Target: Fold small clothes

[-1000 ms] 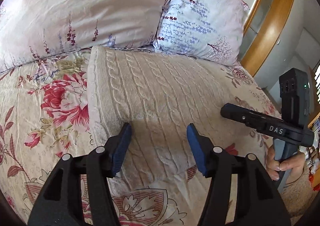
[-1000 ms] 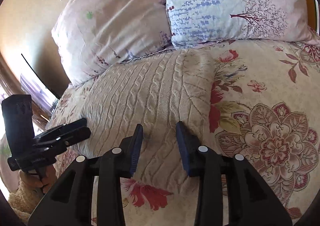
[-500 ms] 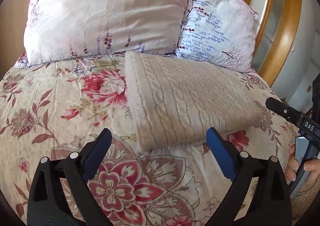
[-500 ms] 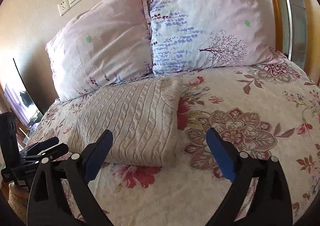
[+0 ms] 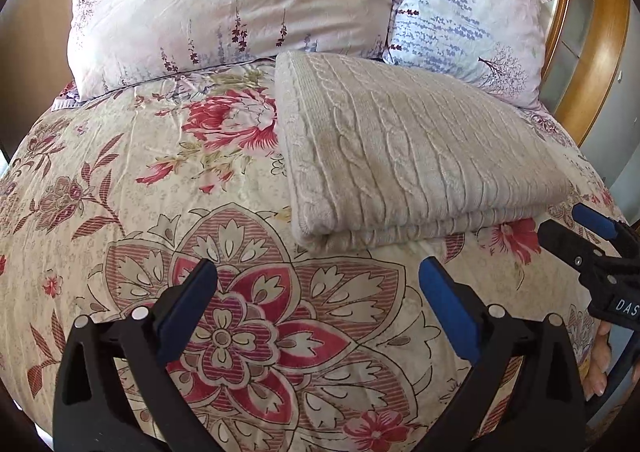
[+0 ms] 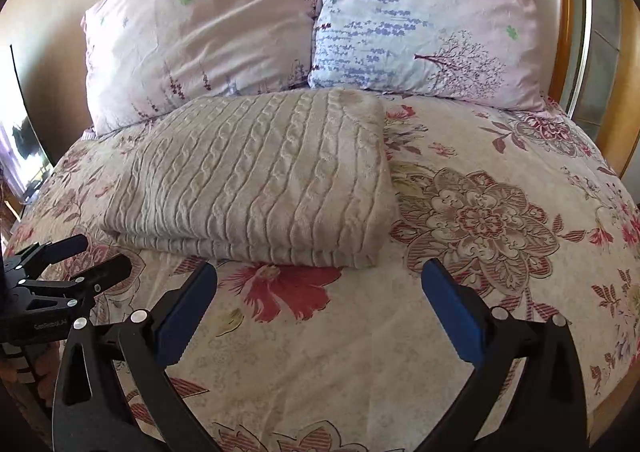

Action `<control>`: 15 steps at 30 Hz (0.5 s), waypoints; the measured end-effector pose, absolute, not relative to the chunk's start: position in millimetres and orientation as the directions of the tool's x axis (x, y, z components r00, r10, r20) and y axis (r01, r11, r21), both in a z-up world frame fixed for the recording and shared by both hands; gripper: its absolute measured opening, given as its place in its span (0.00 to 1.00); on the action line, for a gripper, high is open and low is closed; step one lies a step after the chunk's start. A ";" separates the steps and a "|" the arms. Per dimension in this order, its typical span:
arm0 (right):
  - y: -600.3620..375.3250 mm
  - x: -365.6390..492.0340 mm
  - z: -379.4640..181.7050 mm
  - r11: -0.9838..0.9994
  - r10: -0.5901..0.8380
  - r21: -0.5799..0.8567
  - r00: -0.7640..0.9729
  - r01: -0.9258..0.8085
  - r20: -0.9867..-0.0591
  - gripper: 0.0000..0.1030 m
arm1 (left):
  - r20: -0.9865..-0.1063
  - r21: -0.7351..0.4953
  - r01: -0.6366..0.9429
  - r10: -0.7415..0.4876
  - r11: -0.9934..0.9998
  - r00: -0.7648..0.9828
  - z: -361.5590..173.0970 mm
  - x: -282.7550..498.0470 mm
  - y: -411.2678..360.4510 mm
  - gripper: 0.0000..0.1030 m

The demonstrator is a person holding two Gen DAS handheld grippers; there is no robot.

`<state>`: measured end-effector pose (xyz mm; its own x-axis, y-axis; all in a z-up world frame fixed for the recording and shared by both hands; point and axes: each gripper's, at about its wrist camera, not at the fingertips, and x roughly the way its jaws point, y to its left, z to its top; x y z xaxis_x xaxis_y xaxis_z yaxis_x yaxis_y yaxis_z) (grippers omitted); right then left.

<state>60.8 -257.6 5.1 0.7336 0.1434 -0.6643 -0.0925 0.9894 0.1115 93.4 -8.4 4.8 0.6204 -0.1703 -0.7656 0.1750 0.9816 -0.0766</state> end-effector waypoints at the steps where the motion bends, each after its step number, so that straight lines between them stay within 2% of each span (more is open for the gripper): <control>1: -256.6 62.8 2.6 0.990 0.141 0.115 0.723 -0.086 -0.677 0.99 | -0.772 -0.066 0.170 -0.158 0.983 0.616 2.9 94.3 -9.8 0.98; 8: -251.6 70.4 -13.3 0.994 0.109 0.094 0.668 -0.058 -0.736 0.99 | -0.799 0.000 0.167 -0.101 0.986 0.593 -3.9 97.4 -18.2 0.98; 15: -245.0 72.6 -16.3 0.999 0.053 0.032 0.657 -0.044 -0.752 0.99 | -0.796 0.003 0.166 -0.098 0.986 0.597 -4.8 98.3 -18.7 0.98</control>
